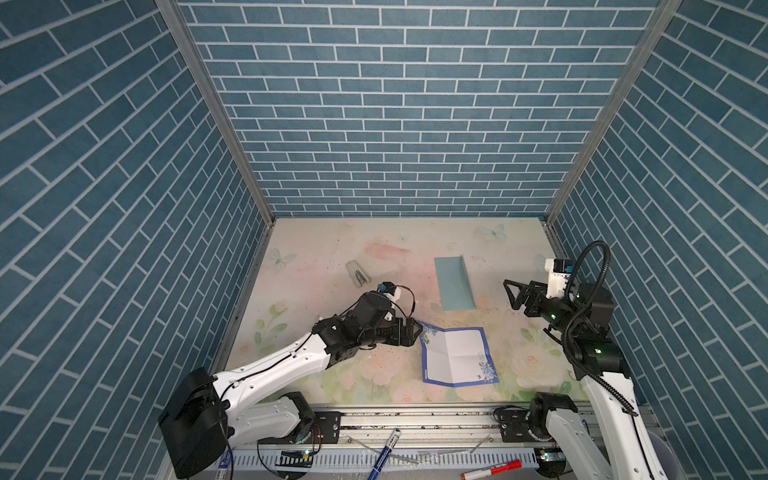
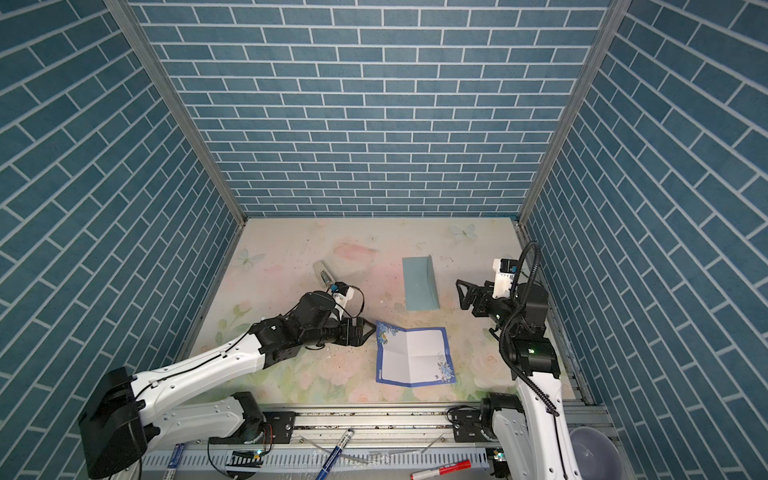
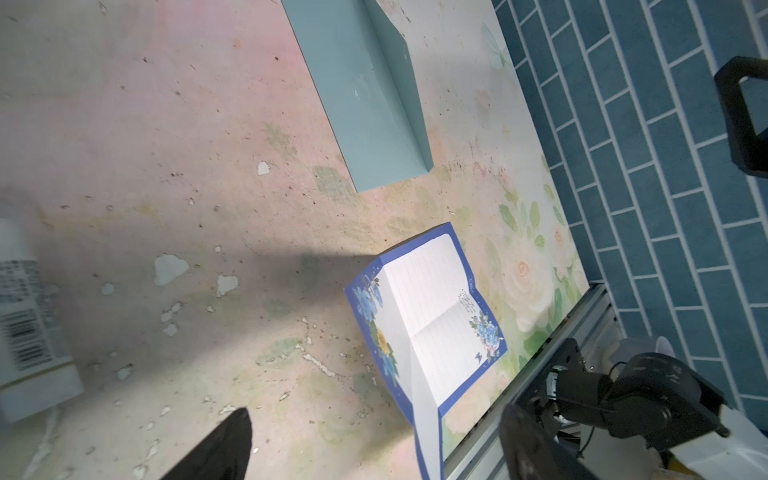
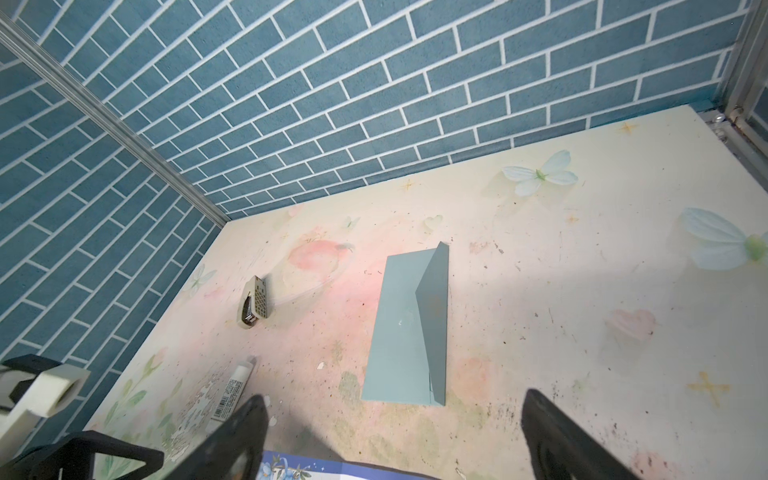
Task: Place the letter into the envelope and seal it
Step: 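Reach the left gripper to the blue-bordered letter and grasp its edge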
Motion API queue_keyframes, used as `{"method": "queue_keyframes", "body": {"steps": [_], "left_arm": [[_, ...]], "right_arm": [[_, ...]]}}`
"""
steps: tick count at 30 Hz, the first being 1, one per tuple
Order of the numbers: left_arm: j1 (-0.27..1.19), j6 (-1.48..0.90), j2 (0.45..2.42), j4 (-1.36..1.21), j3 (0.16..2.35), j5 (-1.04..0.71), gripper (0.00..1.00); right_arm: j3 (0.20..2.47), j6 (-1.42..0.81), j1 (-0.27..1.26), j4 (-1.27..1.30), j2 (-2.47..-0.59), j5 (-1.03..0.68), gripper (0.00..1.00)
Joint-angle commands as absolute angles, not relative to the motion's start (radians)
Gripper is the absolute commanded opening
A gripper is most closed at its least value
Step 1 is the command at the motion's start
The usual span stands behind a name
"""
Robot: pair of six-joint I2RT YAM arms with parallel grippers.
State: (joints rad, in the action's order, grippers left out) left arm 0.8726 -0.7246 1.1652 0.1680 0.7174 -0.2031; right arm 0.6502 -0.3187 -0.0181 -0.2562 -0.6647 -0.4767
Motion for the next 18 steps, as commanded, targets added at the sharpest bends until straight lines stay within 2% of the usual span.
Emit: {"method": "queue_keyframes", "body": {"steps": [1,11,18], "left_arm": [[0.906,-0.8,1.206,0.075,0.701,-0.223,0.9],[0.962,-0.892,1.346,-0.001,0.701,-0.216,0.8],[0.989,-0.929,1.426,-0.069,0.701,-0.223,0.64]], "right_arm": [[0.635,-0.35,-0.006,-0.253,-0.66,-0.506,0.94],[0.646,-0.352,0.005,-0.263,-0.66,-0.507,0.94],[0.643,-0.353,0.017,-0.259,-0.669,-0.505,0.94]]}}
